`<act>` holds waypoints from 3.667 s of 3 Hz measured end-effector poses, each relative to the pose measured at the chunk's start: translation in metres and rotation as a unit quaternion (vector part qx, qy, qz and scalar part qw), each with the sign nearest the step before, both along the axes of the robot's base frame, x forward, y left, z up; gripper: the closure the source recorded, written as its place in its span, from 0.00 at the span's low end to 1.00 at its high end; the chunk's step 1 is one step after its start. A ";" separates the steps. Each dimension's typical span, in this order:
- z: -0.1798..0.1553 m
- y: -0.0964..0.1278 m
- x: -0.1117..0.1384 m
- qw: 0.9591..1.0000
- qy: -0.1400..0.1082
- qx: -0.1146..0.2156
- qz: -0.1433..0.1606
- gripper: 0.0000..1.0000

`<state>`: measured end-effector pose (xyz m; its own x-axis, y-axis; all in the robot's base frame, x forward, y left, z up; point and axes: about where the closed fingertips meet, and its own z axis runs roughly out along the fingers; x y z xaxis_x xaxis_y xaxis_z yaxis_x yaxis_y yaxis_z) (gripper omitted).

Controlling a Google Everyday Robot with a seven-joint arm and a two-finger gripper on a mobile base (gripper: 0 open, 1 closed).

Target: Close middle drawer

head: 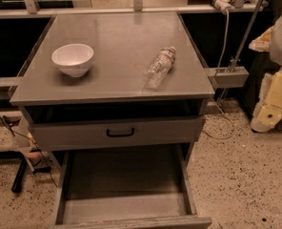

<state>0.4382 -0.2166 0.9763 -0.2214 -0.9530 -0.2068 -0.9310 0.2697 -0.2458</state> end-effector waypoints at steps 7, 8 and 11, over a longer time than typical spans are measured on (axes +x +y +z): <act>0.004 -0.002 0.001 1.000 -0.005 -0.005 -0.004 1.00; -0.005 -0.029 -0.034 0.998 0.007 -0.031 -0.058 1.00; -0.122 -0.070 -0.158 0.973 0.153 -0.046 -0.169 1.00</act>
Offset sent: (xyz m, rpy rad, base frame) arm 0.0000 0.0000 0.0000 0.0000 0.0000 0.0000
